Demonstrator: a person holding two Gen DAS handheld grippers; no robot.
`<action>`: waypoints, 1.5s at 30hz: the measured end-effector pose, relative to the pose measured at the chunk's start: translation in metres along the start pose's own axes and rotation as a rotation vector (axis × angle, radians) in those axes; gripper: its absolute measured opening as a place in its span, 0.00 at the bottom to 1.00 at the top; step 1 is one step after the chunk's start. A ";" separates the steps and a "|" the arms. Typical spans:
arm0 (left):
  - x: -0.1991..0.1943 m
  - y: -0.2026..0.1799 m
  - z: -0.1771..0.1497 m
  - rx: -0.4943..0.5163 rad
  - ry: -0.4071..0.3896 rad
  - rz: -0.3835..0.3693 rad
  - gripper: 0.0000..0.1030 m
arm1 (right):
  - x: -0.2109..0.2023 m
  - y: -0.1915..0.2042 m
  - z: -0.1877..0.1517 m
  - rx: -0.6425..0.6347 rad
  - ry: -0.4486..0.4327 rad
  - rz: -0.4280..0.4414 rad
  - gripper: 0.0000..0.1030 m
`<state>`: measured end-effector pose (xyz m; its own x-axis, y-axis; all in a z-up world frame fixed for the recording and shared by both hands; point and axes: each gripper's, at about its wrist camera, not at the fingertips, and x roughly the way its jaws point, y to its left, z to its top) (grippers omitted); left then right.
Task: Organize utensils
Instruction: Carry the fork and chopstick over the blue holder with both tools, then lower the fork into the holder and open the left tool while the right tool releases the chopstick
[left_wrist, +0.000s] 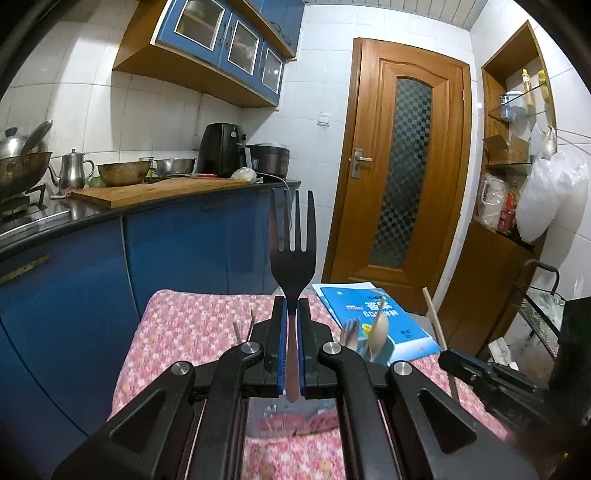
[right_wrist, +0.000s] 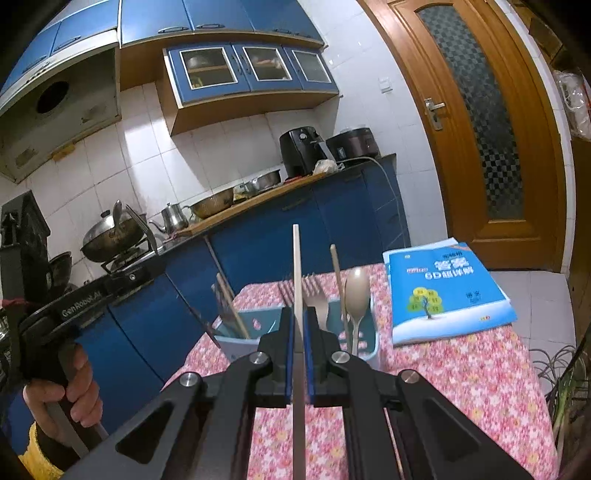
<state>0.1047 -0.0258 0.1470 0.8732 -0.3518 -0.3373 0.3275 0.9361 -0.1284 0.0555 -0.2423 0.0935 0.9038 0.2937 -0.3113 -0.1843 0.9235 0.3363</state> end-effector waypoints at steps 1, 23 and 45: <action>0.006 0.001 0.001 -0.005 0.002 0.002 0.02 | 0.002 -0.001 0.003 0.003 -0.010 0.002 0.07; 0.081 0.013 -0.026 -0.037 0.131 -0.015 0.03 | 0.075 -0.024 0.017 -0.069 -0.050 -0.068 0.07; 0.039 0.006 -0.038 -0.015 0.151 -0.010 0.37 | 0.034 -0.002 0.001 -0.074 0.001 -0.047 0.37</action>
<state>0.1272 -0.0339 0.0973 0.8052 -0.3585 -0.4723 0.3294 0.9328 -0.1465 0.0875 -0.2348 0.0832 0.9118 0.2502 -0.3256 -0.1703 0.9519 0.2546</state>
